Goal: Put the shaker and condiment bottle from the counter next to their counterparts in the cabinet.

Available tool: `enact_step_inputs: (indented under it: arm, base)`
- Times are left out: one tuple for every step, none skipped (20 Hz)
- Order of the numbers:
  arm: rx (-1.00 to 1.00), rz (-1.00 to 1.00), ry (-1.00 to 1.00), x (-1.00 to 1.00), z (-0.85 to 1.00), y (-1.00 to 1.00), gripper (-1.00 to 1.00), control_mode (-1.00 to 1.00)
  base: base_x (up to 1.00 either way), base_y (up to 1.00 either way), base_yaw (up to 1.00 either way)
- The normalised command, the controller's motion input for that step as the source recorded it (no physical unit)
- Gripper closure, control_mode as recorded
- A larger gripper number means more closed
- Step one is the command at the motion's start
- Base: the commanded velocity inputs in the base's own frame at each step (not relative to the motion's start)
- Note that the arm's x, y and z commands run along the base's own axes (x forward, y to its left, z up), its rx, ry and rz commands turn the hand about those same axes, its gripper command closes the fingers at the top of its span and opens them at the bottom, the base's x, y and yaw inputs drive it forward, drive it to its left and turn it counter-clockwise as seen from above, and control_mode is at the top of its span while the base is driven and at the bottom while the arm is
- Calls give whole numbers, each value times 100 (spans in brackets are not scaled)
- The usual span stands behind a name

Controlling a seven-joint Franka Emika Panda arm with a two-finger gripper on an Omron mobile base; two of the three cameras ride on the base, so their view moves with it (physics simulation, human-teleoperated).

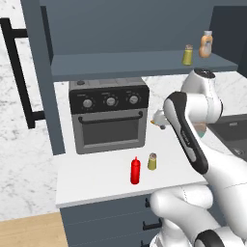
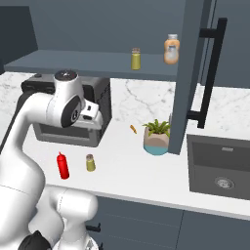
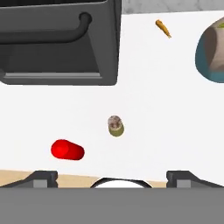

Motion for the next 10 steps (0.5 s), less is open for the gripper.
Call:
enact_step_inputs:
  arm:
    - [0, 0, -1, 0, -29, -1, -100, -100]
    - [0, 1, 0, 0, -26, -5, -100, -100]
    - [0, 0, 0, 0, -31, 0, -100, -100]
    - [-3, 1, 0, 0, -40, 0, -100, -100]
    - [-3, 5, 0, 0, -44, -1, -100, -100]
    - [-3, 8, 0, 0, -37, -2, -100, -100]
    - [-2, 9, 0, 0, -37, -3, -100, -100]
    - [0, 9, -1, 0, -38, -9, -100, -100]
    - [0, 9, 0, 0, -36, -9, -100, -100]
    - [0, 6, 0, 0, -29, -3, -100, -100]
  base:
    - [0, 0, 0]
    - [0, 0, 0]
    - [0, 0, 0]
    - [0, 0, 0]
    - [0, 0, 0]
    - [0, 0, 0]
    - [0, 0, 0]
    - [0, 0, 0]
    - [0, 0, 0]
    - [0, 0, 0]
